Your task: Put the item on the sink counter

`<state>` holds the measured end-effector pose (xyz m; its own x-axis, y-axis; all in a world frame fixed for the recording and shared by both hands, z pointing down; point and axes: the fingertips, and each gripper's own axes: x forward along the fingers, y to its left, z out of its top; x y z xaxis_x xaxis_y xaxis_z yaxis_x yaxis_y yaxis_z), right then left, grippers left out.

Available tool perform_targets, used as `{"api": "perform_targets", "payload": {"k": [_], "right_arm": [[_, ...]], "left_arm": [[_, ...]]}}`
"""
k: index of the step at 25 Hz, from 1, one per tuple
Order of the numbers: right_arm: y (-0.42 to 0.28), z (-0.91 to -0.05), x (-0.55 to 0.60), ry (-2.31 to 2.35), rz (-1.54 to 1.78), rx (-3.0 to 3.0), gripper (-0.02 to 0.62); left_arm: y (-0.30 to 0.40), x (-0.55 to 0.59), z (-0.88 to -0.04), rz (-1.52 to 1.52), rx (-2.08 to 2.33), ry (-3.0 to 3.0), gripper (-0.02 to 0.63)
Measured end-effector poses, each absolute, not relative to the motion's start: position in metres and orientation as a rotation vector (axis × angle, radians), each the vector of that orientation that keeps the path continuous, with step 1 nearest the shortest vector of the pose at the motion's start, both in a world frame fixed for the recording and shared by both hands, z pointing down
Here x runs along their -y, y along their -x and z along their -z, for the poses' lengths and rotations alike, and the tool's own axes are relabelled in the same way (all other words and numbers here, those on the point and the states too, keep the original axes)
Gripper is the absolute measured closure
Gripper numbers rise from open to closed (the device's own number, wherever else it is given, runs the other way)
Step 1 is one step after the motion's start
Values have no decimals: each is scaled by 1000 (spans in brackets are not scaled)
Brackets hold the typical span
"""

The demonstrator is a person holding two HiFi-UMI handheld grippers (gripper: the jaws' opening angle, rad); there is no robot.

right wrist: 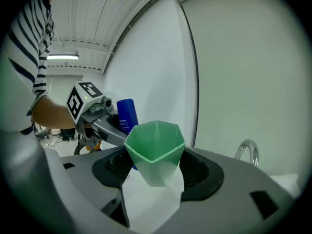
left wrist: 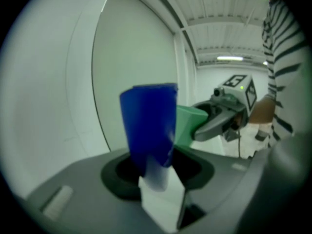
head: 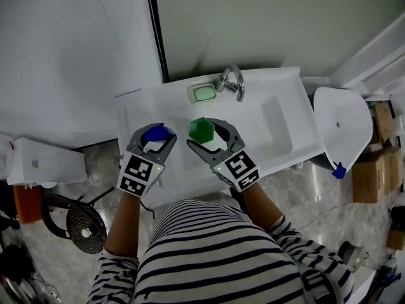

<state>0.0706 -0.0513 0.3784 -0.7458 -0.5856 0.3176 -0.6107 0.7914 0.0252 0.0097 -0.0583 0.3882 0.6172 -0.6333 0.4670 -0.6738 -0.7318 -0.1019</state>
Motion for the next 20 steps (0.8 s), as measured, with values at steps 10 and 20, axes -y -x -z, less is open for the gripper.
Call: {"api": "perform_targets", "payload": {"k": [10,20], "right_arm": [[-68,-400,90,-864,-178,2681,298],[-56,-422,111,-921,-245,2632,298]], "left_arm": [[-7,122,-407,-835,1066,-2751,426],[23,193,-458,-835,1067,-2687,426]]}}
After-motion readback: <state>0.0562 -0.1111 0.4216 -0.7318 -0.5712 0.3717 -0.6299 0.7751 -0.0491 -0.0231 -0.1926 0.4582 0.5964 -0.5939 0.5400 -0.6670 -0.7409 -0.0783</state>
